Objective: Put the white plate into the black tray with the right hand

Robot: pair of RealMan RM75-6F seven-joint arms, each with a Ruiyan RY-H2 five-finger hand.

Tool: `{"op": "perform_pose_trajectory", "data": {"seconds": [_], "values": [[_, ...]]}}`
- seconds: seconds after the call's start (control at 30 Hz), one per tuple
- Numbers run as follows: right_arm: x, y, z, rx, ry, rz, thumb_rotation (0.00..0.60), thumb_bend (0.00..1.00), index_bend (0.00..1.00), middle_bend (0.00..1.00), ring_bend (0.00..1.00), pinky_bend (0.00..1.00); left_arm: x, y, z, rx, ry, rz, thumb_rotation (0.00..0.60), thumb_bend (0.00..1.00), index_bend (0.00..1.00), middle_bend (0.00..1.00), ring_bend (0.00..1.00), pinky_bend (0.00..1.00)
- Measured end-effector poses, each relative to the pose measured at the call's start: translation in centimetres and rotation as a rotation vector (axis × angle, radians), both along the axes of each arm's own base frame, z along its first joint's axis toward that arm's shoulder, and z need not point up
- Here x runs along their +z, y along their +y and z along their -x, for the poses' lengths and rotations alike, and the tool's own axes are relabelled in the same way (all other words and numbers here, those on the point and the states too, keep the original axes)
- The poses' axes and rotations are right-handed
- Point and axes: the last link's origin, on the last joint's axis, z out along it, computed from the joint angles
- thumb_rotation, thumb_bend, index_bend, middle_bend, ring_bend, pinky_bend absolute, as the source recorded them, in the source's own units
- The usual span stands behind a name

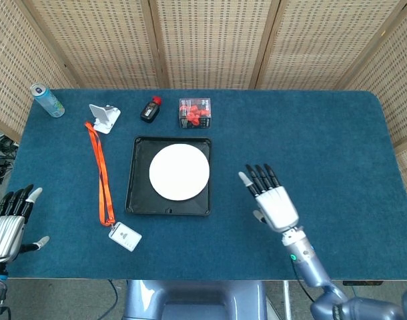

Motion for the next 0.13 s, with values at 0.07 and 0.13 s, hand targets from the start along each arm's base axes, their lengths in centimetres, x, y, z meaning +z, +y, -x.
{"op": "perform_pose_trajectory", "data": {"seconds": [0.07,0.13], "values": [[1.4,1.5,2.1,-0.045,-0.009,0.013,0.600,0.00,0.00,0.00,0.00,0.00,0.0,-0.1,-0.2,-0.008,0.006,-0.001,0.600,0.03,0.00,0.00,0.00,0.00],[2.5,2.7,3.7,-0.081,-0.016,0.023,0.600,0.00,0.00,0.00,0.00,0.00,-0.1,-0.2,-0.4,-0.015,0.013,0.000,0.600,0.03,0.00,0.00,0.00,0.00]]}}
